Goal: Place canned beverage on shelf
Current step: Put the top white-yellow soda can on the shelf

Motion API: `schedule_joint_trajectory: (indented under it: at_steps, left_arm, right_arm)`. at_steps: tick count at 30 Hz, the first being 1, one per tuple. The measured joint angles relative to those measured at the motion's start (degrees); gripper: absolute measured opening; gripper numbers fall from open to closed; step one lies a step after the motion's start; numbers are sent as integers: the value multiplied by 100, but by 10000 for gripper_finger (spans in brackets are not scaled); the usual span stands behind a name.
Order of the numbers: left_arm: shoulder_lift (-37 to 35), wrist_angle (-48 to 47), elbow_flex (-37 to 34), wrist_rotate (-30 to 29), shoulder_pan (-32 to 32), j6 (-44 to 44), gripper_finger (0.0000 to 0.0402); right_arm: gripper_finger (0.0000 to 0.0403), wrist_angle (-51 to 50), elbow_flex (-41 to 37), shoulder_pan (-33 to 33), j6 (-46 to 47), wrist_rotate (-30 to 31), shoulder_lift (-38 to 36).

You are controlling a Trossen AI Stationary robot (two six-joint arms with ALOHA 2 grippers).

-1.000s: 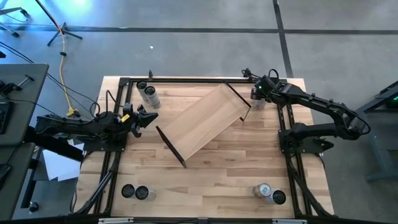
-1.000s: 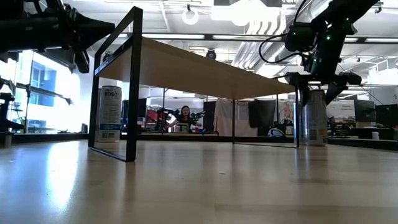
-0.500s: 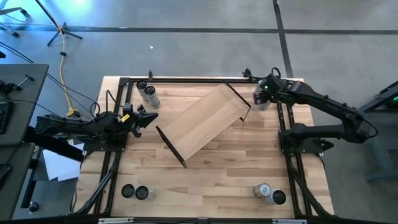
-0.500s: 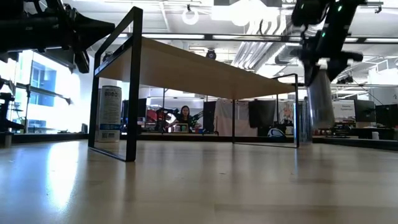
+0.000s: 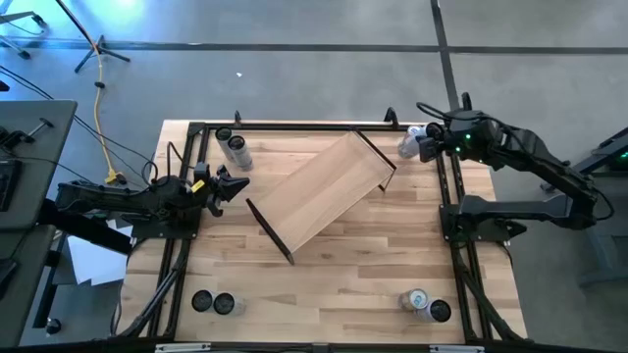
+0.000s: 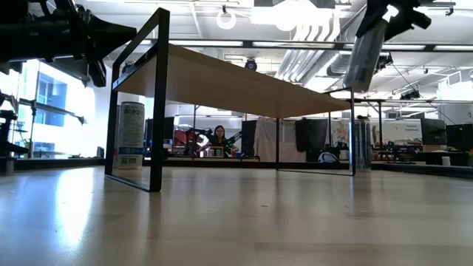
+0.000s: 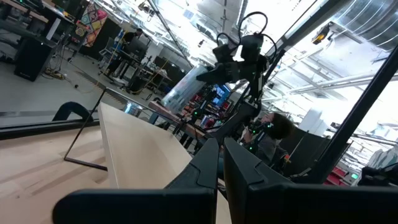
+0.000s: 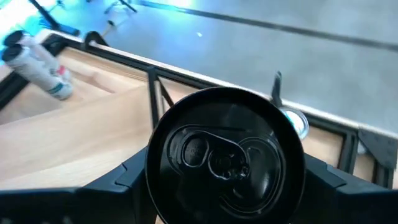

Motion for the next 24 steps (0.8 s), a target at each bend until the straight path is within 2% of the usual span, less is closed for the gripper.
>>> schedule_joint_trajectory:
  at_steps: [4, 8, 18, 24]
  left_arm:
    - [1, 0, 0, 2, 1, -1, 0]
    - [-1, 1, -2, 2, 1, -1, 0]
    - [1, 4, 0, 0, 7, -17, 0]
    - [1, 387, 0, -138, 12, -1040, 0]
  right_arm:
    - [241, 128, 151, 152, -323, -60, 83]
    - [241, 837, 207, 354, -659, -266, 231]
    - [241, 2804, 200, 752, -1300, -1471, 906]
    - [241, 3348, 196, 1000, -1321, -1807, 1115]
